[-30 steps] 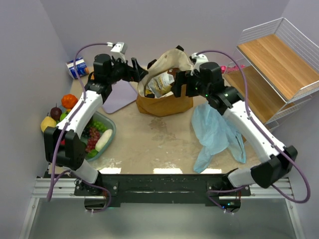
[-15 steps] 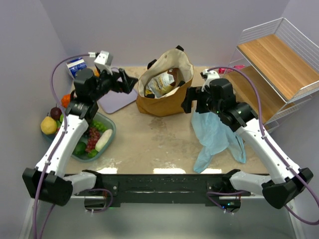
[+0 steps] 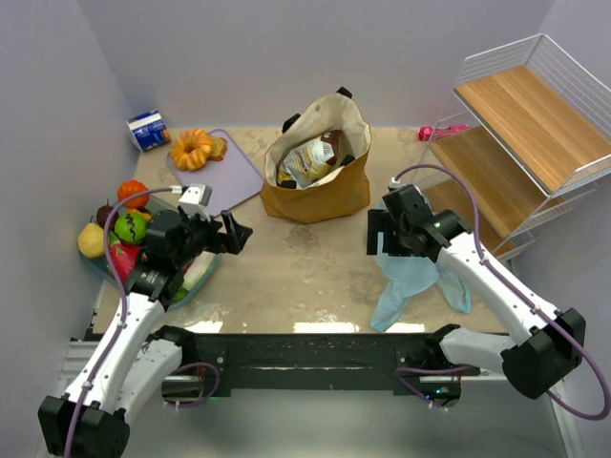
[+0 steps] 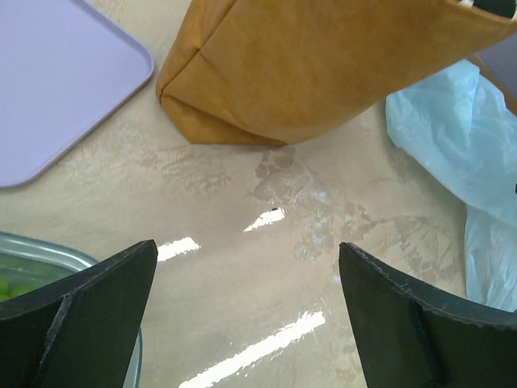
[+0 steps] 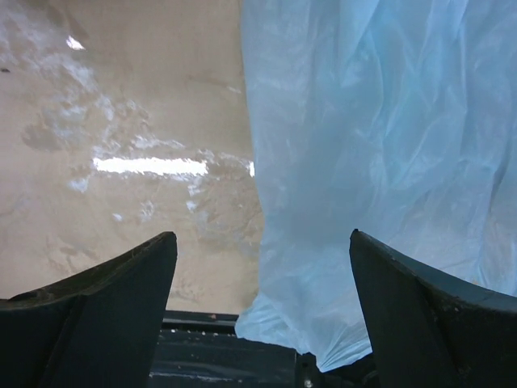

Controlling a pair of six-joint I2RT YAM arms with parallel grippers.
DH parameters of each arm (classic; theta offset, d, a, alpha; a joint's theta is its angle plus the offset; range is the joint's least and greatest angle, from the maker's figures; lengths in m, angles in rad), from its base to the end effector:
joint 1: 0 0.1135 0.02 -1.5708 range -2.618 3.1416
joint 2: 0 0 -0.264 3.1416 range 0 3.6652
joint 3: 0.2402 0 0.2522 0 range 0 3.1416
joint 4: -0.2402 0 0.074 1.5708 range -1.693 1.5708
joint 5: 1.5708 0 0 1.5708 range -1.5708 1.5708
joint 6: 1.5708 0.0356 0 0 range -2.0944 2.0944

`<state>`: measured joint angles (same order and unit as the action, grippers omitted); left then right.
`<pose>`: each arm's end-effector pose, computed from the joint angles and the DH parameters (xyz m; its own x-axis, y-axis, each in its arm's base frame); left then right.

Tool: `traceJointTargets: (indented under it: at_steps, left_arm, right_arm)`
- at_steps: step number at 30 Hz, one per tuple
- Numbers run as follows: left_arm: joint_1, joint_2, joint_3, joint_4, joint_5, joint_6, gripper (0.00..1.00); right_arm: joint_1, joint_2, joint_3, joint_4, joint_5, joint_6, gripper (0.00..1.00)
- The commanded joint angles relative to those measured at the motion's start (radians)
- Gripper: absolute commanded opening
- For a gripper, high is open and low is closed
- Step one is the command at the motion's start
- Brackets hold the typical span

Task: Place the mixed food into the grocery bags and tie them

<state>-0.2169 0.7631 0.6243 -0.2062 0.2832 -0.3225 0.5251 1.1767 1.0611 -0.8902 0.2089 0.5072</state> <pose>0.1755 -0.0489 0.2849 -0.4601 -0.2102 -0.8626 0.3349 0.8587 -0.3879 0.2002 0.1075 0.2967 -0.8303 0.0681 -0.5531 0.0103 0.9942 0.1070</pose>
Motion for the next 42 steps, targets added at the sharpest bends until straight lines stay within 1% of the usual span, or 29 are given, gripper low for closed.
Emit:
traceJointTargets:
  at_steps: [1,3,4,8,12,14,16,19,20,21,22,23,24,25,26,27,28,29,31,32,33,34,35,38,40,41,42]
  left_arm:
    - [0.002,-0.035,-0.025,0.041,-0.013,0.023,1.00]
    - [0.002,-0.021,-0.018,0.019,-0.024,0.046,1.00]
    - [0.002,-0.019,-0.023,0.019,-0.026,0.052,1.00]
    - [0.002,-0.019,-0.034,0.037,-0.018,0.063,1.00]
    - [0.001,-0.008,-0.043,0.050,0.072,0.123,0.92]
    - [-0.005,-0.010,-0.044,0.048,0.073,0.135,0.91]
    - [-0.015,-0.019,-0.044,0.054,0.067,0.137,0.90]
    - [-0.084,-0.019,-0.041,0.056,0.007,0.135,0.88]
    - [-0.155,-0.018,-0.034,0.044,-0.024,0.126,0.85]
    - [-0.195,-0.015,-0.023,0.041,-0.091,0.122,0.85]
    - [-0.234,-0.013,-0.020,0.041,-0.110,0.117,0.84]
    - [-0.286,-0.012,-0.020,0.051,-0.119,0.105,0.84]
    - [-0.298,-0.011,-0.021,0.059,-0.116,0.100,0.84]
    - [-0.317,-0.010,-0.021,0.065,-0.110,0.097,0.84]
    - [-0.328,-0.010,-0.021,0.080,-0.104,0.096,0.84]
    - [-0.335,-0.010,-0.023,0.086,-0.087,0.096,0.85]
    - [-0.351,-0.011,-0.024,0.091,-0.078,0.099,0.85]
    - [-0.355,-0.011,-0.026,0.103,-0.067,0.099,0.85]
    - [-0.374,-0.019,-0.040,0.122,-0.015,0.092,0.86]
    - [-0.378,-0.021,-0.046,0.148,0.006,0.074,0.86]
    - [-0.383,-0.025,-0.061,0.162,0.048,0.060,0.86]
    - [-0.394,-0.028,-0.069,0.175,0.063,0.045,0.86]
    - [-0.400,-0.030,-0.081,0.224,0.077,0.008,0.86]
    - [-0.424,-0.044,-0.153,0.313,0.103,-0.080,0.85]
    - [-0.443,-0.059,-0.210,0.340,0.082,-0.111,0.86]
    - [-0.447,-0.067,-0.222,0.338,0.065,-0.121,0.86]
    - [-0.455,-0.073,-0.241,0.326,0.007,-0.122,0.86]
  right_arm:
    - [0.053,0.052,-0.036,-0.058,0.020,0.053,0.91]
    - [0.081,0.081,-0.032,-0.096,0.072,0.079,0.91]
    - [0.116,0.095,-0.027,-0.111,0.128,0.092,0.91]
    - [0.190,0.199,0.019,-0.202,0.247,0.172,0.91]
    - [0.237,0.282,0.040,-0.289,0.342,0.217,0.91]
    - [0.251,0.307,0.056,-0.317,0.395,0.240,0.90]
    - [0.256,0.334,0.060,-0.338,0.417,0.248,0.89]
    - [0.256,0.362,0.057,-0.348,0.452,0.249,0.62]
    - [0.257,0.368,0.057,-0.345,0.449,0.232,0.40]
    - [0.263,0.365,0.056,-0.313,0.411,0.209,0.24]
    - [0.269,0.356,0.056,-0.284,0.379,0.183,0.11]
    - [0.276,0.344,0.056,-0.250,0.342,0.141,0.01]
    - [0.285,0.324,0.056,-0.169,0.234,0.122,0.00]
    - [0.283,0.284,0.056,-0.121,0.177,0.105,0.00]
    - [0.283,0.256,0.056,-0.020,0.109,0.088,0.00]
    - [0.283,0.236,0.056,0.031,-0.004,0.086,0.00]
    - [0.283,0.198,0.054,0.081,-0.070,0.090,0.00]
    - [0.283,0.184,0.056,0.182,-0.122,0.102,0.00]
    - [0.283,0.152,0.056,0.275,-0.233,0.131,0.00]
    - [0.283,0.149,0.056,0.357,-0.256,0.160,0.00]
    - [0.283,0.147,0.057,0.387,-0.270,0.175,0.00]
    - [0.283,0.147,0.062,0.414,-0.282,0.189,0.00]
    - [0.285,0.152,0.062,0.471,-0.292,0.211,0.00]
    - [0.283,0.176,0.062,0.554,-0.322,0.253,0.00]
    - [0.283,0.193,0.066,0.591,-0.350,0.267,0.00]
    - [0.283,0.202,0.068,0.617,-0.388,0.278,0.00]
    - [0.283,0.219,0.071,0.626,-0.400,0.281,0.00]
